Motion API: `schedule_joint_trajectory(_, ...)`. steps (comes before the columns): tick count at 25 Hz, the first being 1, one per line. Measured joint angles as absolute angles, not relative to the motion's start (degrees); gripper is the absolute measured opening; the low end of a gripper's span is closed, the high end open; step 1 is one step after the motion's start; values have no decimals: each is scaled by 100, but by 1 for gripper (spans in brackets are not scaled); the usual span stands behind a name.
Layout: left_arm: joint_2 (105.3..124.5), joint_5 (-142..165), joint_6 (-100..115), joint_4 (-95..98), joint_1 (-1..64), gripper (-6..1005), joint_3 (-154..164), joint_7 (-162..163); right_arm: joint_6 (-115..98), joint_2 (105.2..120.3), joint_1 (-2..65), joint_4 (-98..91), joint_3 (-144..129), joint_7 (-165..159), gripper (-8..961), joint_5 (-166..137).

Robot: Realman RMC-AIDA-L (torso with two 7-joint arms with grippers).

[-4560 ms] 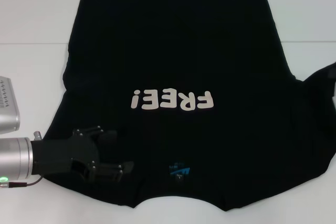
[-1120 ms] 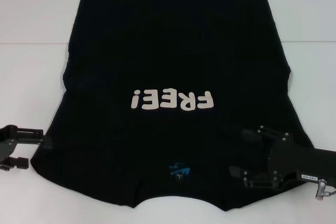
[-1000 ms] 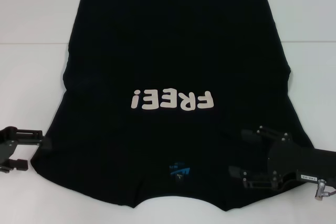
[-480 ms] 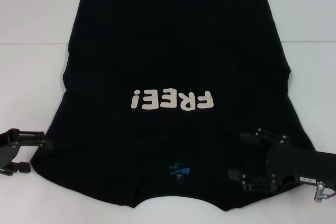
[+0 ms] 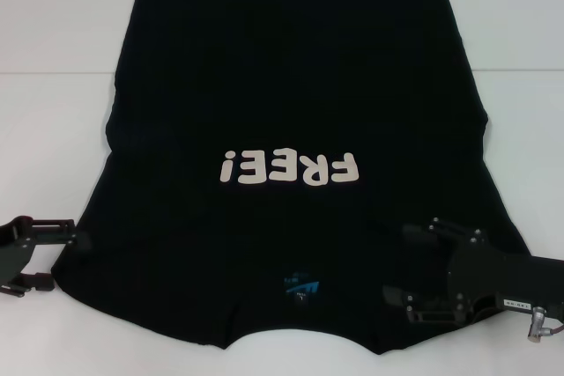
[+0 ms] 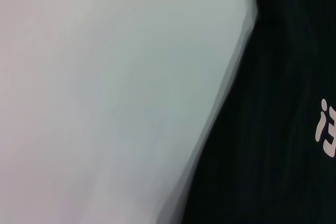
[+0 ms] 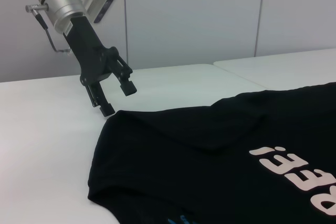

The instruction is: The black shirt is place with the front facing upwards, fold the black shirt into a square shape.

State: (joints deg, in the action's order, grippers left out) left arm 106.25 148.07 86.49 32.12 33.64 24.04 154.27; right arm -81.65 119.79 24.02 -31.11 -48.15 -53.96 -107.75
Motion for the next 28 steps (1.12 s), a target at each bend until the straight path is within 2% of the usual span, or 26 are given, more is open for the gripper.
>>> schedule_joint_trajectory(22,10661,14637,8475,2978,3478,934,2332,15376,-8192,11988,2373,-3102,-4816,-5409,947,-10775)
schedule_joint_trajectory(28,10567,14655,8514,3089,3435,934,2199,15401,-8168,11988,2376,-3102,-4816,-5419,947,-10775)
